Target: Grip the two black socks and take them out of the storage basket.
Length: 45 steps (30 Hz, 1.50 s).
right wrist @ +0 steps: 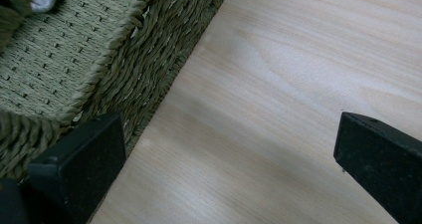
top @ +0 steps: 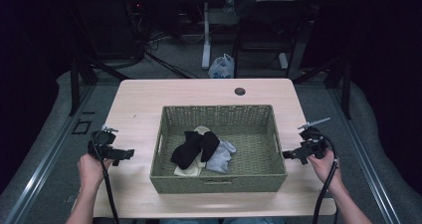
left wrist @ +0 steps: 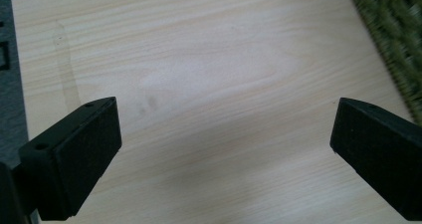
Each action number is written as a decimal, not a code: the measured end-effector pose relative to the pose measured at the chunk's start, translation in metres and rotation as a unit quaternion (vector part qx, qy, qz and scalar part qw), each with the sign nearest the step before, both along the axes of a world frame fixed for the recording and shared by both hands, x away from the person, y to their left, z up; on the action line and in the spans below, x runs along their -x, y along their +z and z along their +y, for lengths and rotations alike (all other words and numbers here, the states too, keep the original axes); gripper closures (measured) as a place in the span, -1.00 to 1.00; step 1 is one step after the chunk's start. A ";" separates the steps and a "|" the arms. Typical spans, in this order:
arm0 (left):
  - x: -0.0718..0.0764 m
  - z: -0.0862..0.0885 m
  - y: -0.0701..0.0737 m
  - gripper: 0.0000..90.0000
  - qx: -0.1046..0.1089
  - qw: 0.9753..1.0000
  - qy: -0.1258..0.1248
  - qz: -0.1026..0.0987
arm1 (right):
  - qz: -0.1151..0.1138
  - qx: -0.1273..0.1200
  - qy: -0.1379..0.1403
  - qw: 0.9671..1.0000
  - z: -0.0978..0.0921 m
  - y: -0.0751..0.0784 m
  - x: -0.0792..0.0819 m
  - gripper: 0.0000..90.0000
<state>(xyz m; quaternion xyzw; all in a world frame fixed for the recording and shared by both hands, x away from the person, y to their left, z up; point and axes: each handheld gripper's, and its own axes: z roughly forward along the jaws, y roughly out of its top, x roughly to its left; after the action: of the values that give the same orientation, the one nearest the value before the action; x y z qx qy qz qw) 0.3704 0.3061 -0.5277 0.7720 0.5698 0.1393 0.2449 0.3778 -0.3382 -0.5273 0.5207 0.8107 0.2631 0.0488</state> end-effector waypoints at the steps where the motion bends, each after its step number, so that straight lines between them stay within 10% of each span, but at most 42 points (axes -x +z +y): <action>1: 0.001 0.001 0.001 -1.00 0.003 1.000 0.005 -0.002 | -0.002 -0.001 0.001 1.000 0.000 0.000 0.001 -1.00; 17: 0.002 0.005 0.020 -1.00 0.021 0.999 0.029 -0.013 | -0.014 -0.004 -0.003 1.000 -0.003 0.003 0.002 -1.00; 45: 0.016 -0.043 0.103 -1.00 0.087 0.993 -0.033 -0.071 | -0.027 0.001 -0.008 1.000 -0.002 0.010 0.006 -1.00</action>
<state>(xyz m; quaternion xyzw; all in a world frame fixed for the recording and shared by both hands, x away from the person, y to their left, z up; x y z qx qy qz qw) 0.3539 0.2634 -0.4249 0.7542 0.5354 0.1352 0.3554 0.3720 -0.3404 -0.5174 0.5201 0.8051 0.2755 0.0735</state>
